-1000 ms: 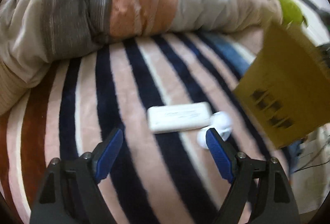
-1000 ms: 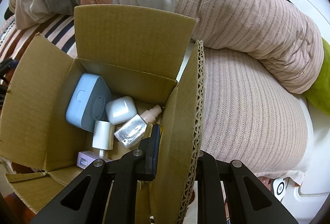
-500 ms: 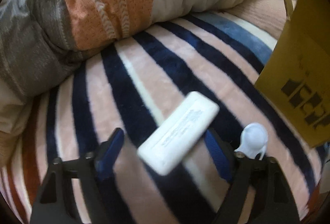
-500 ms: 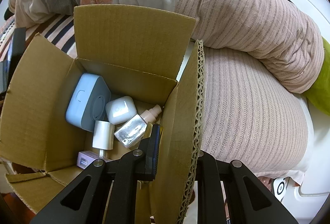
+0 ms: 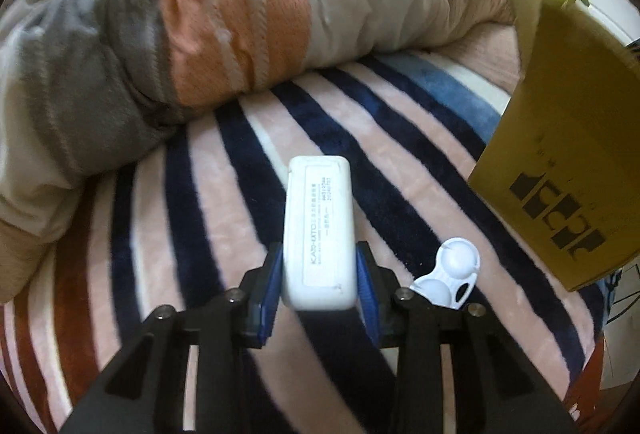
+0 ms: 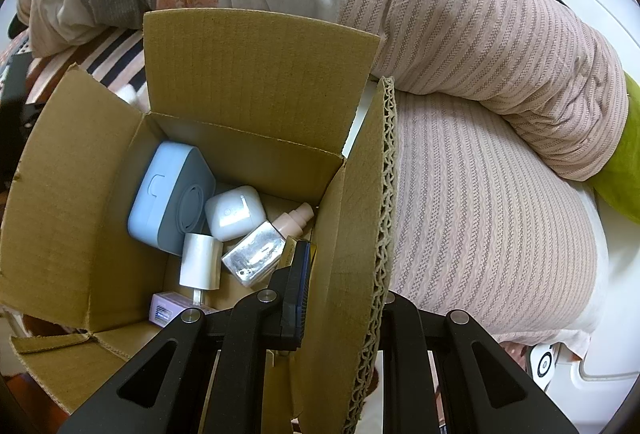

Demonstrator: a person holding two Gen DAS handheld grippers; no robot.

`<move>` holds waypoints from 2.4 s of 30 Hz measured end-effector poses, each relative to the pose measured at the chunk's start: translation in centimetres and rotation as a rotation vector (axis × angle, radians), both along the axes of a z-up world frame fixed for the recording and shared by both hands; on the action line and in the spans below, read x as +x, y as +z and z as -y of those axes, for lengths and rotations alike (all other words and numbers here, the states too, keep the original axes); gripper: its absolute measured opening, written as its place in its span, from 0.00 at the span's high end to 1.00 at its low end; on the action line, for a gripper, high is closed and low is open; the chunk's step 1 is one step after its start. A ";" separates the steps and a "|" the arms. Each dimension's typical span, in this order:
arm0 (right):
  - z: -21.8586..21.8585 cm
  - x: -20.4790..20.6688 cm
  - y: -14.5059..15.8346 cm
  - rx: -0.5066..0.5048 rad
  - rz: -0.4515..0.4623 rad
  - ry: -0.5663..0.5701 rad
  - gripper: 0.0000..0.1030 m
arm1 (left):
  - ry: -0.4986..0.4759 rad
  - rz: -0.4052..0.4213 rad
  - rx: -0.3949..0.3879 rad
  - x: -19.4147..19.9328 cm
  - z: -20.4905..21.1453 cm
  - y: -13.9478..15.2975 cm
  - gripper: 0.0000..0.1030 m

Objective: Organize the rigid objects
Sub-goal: 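Carry the white power bank into the box and release it, then grasp the white earbuds case with the left tool, then carry the earbuds case into the box and release it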

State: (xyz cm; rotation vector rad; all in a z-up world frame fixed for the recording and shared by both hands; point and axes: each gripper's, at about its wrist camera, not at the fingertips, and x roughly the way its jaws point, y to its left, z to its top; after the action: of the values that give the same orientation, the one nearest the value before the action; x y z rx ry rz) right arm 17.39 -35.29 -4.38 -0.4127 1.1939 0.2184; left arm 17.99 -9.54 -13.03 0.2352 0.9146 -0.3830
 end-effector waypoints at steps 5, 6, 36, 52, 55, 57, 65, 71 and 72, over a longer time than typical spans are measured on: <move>0.0 0.0 0.0 -0.003 0.001 0.002 0.88 | -0.017 0.089 -0.050 -1.6 0.1 5.4 0.69; 0.0 0.0 0.0 -0.003 0.001 0.002 0.88 | -0.031 0.108 -0.064 -2.1 0.4 6.8 0.69; 0.1 0.0 0.2 -0.007 0.008 0.006 0.88 | -0.254 -0.095 -0.097 -0.9 16.6 9.4 0.60; -0.6 0.0 -0.2 -0.023 0.005 0.001 0.88 | -0.107 -0.001 -0.035 -3.9 1.9 6.0 0.29; -0.6 0.0 -0.2 -0.024 0.004 0.002 0.88 | -0.120 -0.044 0.015 -4.1 2.4 2.1 0.29; -0.7 -0.1 -0.3 -0.027 0.003 0.002 0.88 | -0.131 -0.045 0.043 -4.0 3.0 0.0 0.29; -0.5 -0.1 -0.4 -0.025 -0.001 -0.002 0.88 | -0.114 -0.061 0.002 -2.0 5.6 -4.3 0.39; -0.4 0.0 -0.4 -0.028 -0.001 0.000 0.88 | -0.110 -0.066 -0.029 -2.0 6.1 -3.7 0.71; -0.5 -0.1 -0.4 -0.029 -0.001 0.000 0.88 | -0.106 -0.062 -0.018 -2.2 6.0 -3.6 0.71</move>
State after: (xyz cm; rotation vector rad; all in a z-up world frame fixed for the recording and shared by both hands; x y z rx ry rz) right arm 17.33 -34.81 -4.80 -0.4377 1.1991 0.2017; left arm 15.77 -15.59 -16.59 0.2571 0.9617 -0.4983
